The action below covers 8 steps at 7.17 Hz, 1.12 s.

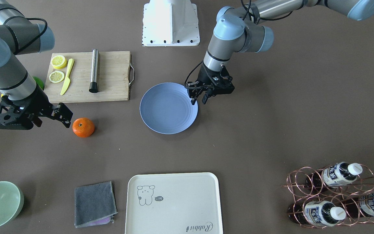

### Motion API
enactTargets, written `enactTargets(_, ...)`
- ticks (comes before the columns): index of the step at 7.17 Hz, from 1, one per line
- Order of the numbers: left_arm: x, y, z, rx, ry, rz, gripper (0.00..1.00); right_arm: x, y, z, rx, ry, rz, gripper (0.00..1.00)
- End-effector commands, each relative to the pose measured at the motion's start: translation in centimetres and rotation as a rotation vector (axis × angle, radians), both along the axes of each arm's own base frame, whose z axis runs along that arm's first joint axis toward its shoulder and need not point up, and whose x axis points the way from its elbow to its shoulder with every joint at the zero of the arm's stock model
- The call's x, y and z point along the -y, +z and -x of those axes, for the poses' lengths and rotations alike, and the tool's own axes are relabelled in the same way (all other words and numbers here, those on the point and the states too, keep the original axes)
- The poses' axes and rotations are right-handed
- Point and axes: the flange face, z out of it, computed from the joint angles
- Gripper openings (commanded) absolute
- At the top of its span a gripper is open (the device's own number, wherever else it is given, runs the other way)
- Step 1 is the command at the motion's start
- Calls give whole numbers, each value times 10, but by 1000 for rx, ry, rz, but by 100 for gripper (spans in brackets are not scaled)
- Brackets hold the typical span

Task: Pick orange to plate
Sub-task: 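Hold the blue plate with the left gripper while the right gripper reaches the orange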

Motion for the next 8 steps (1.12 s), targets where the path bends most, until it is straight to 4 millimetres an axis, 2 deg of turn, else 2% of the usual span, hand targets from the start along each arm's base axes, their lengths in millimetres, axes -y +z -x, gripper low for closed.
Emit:
enactTargets(1,10,-2,9,-5,-17,-3,98,0,3,37,-8,10,-12,100)
enactTargets(2,13,-3,12,-6,-23,-4,98,-4,3,61,-29,33,-4,100)
enactTargets(5,16,-2,16,-8,-30,-7,98,-24,26,105,-61,30,-4,100)
enactTargets(7,16,-4,16,-13,-30,-10,98,-30,32,109,-68,23,3,99)
enactTargets(8,16,-3,16,-12,-30,-9,98,-30,33,109,-71,41,22,1)
